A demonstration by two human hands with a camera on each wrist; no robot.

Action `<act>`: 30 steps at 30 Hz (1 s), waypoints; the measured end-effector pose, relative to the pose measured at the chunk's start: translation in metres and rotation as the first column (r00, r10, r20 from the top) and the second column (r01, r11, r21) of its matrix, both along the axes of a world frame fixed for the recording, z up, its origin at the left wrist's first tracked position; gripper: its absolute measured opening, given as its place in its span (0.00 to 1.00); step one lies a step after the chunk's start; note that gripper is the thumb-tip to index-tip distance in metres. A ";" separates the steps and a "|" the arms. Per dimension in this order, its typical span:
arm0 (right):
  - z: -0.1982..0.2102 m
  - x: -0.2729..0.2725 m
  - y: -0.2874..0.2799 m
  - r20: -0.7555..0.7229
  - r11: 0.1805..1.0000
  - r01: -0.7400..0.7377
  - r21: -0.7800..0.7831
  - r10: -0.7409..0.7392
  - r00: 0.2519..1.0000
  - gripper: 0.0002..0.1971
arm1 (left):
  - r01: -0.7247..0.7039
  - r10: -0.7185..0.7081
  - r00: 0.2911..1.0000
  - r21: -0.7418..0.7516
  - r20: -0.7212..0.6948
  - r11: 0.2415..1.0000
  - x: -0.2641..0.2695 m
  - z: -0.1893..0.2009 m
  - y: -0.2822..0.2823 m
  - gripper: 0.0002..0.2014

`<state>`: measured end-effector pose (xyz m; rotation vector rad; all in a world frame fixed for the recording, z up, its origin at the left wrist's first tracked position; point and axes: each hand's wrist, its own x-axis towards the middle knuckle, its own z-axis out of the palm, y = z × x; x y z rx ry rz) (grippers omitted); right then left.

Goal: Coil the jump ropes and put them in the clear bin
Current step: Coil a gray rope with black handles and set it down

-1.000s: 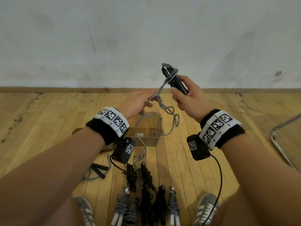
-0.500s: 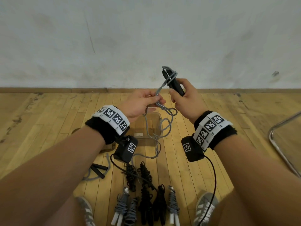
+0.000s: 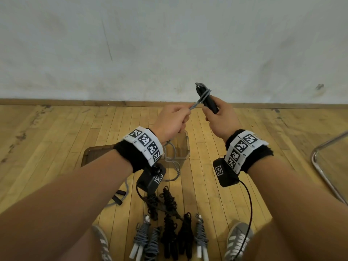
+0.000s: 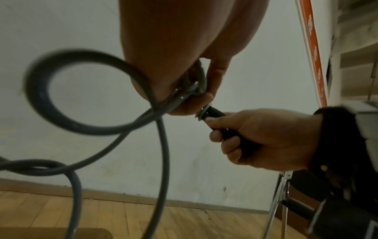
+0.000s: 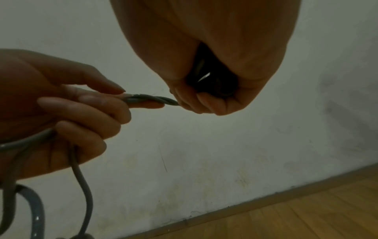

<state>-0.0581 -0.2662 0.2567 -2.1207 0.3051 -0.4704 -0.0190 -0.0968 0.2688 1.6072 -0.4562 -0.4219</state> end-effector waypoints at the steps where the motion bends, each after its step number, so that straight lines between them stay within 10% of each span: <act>1: 0.000 0.000 0.000 -0.003 1.000 -0.012 -0.005 0.012 1.000 0.15 | -0.005 0.005 1.000 0.005 0.022 1.000 0.000 0.001 0.001 0.13; 15: -0.005 -0.002 0.014 -0.129 0.894 -0.010 -0.449 -0.053 0.990 0.29 | -0.056 0.054 0.992 -0.014 -0.115 0.998 0.002 0.008 0.006 0.15; 25: -0.007 0.001 0.013 -0.328 0.736 -0.370 -0.567 0.211 0.921 0.22 | -0.170 -0.051 0.858 0.377 0.511 0.910 0.030 0.004 0.026 0.10; 30: 0.013 -0.008 0.009 -0.284 0.747 -0.460 -0.481 0.364 0.887 0.17 | -0.067 0.026 0.967 0.156 0.254 0.985 0.049 0.006 0.033 0.04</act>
